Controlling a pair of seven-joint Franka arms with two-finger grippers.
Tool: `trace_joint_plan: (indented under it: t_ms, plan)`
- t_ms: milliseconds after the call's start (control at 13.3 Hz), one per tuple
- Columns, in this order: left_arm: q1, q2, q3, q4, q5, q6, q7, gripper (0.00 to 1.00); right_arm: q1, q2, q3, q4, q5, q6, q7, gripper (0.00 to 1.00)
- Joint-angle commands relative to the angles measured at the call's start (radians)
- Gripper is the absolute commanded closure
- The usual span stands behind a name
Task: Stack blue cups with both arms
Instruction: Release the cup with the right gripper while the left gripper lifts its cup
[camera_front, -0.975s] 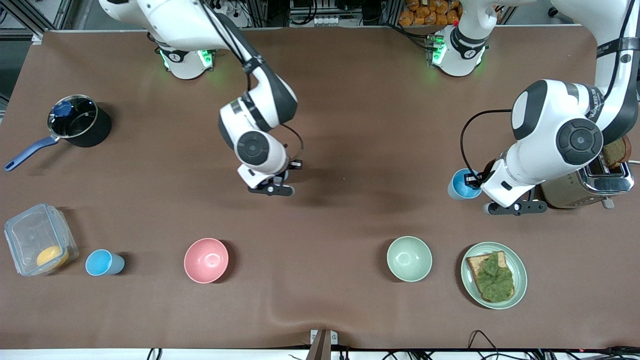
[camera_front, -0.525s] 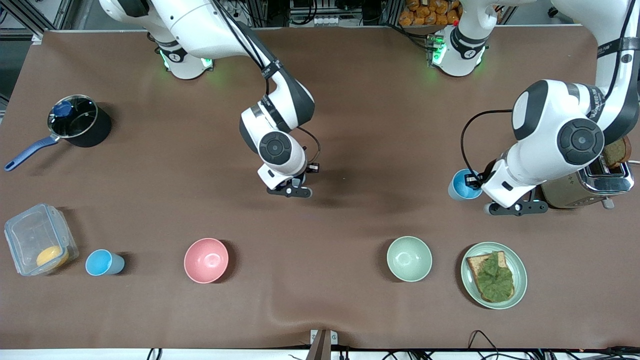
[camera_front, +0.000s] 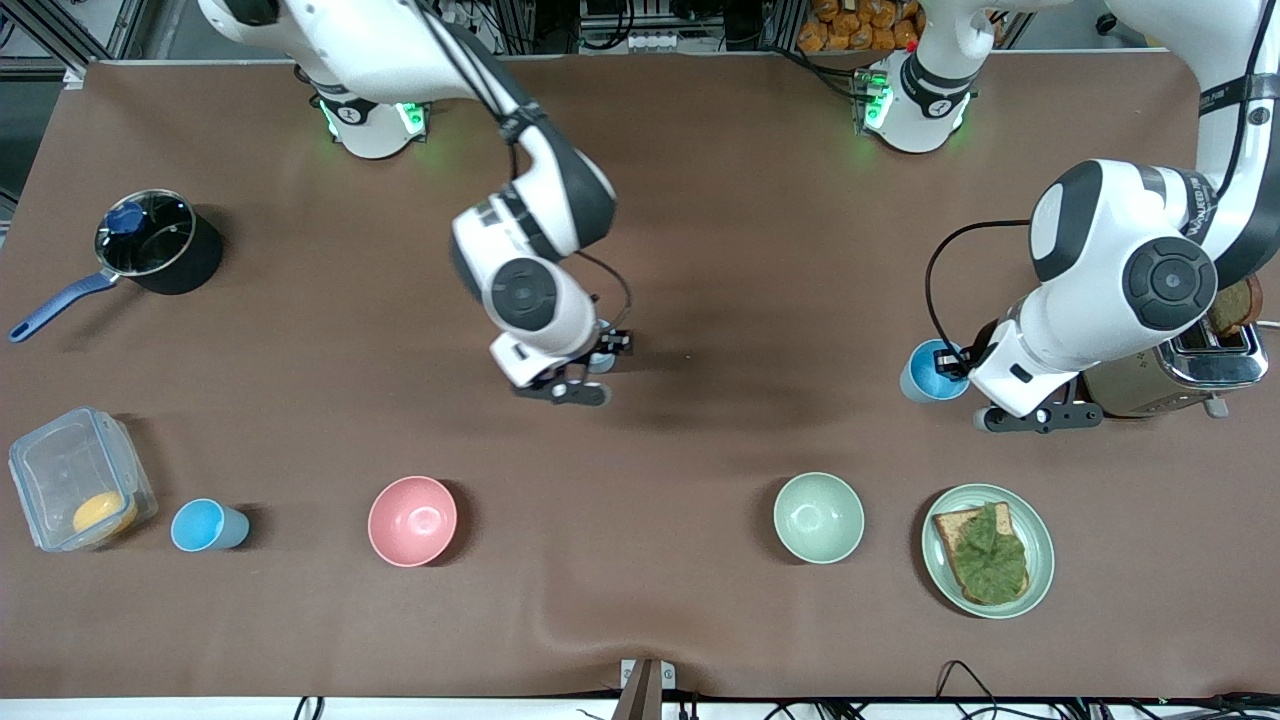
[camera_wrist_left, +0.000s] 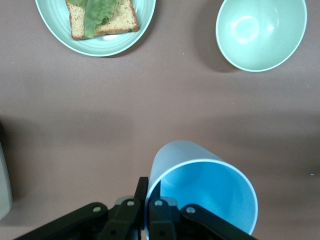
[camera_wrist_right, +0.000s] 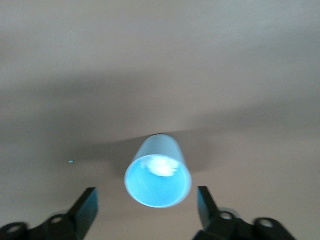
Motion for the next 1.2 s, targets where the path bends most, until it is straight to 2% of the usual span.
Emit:
trace_joint_plan:
  t_ms: [0, 225, 375, 525, 675, 900, 1050, 1125]
  plan:
    - [-0.014, 0.005, -0.011, 0.035, -0.024, -0.008, -0.005, 1.0, -0.138, -0.084, 0.016, -0.017, -0.019, -0.124, -0.099, 0.0]
    - [-0.07, 0.034, -0.028, 0.054, -0.04, -0.006, -0.106, 1.0, -0.27, -0.13, 0.012, -0.019, -0.102, -0.241, -0.284, 0.0]
    - [-0.077, 0.049, -0.031, 0.058, -0.054, -0.003, -0.132, 1.0, -0.345, -0.157, 0.012, -0.026, -0.11, -0.278, -0.381, 0.0]
    - [-0.115, 0.06, -0.032, 0.068, -0.105, -0.002, -0.192, 1.0, -0.414, -0.266, 0.012, -0.116, -0.124, -0.271, -0.455, 0.0]
    - [-0.173, 0.082, -0.032, 0.1, -0.109, 0.014, -0.259, 1.0, -0.493, -0.372, 0.016, -0.19, -0.202, -0.261, -0.518, 0.0]
    - [-0.258, 0.109, -0.032, 0.104, -0.106, 0.089, -0.431, 1.0, -0.597, -0.494, 0.016, -0.23, -0.23, -0.261, -0.656, 0.0]
    - [-0.334, 0.135, -0.032, 0.112, -0.103, 0.139, -0.55, 1.0, -0.605, -0.548, 0.01, -0.229, -0.248, -0.261, -0.656, 0.0]
    - [-0.371, 0.16, -0.032, 0.139, -0.106, 0.15, -0.612, 1.0, -0.605, -0.57, 0.005, -0.224, -0.286, -0.261, -0.654, 0.0]
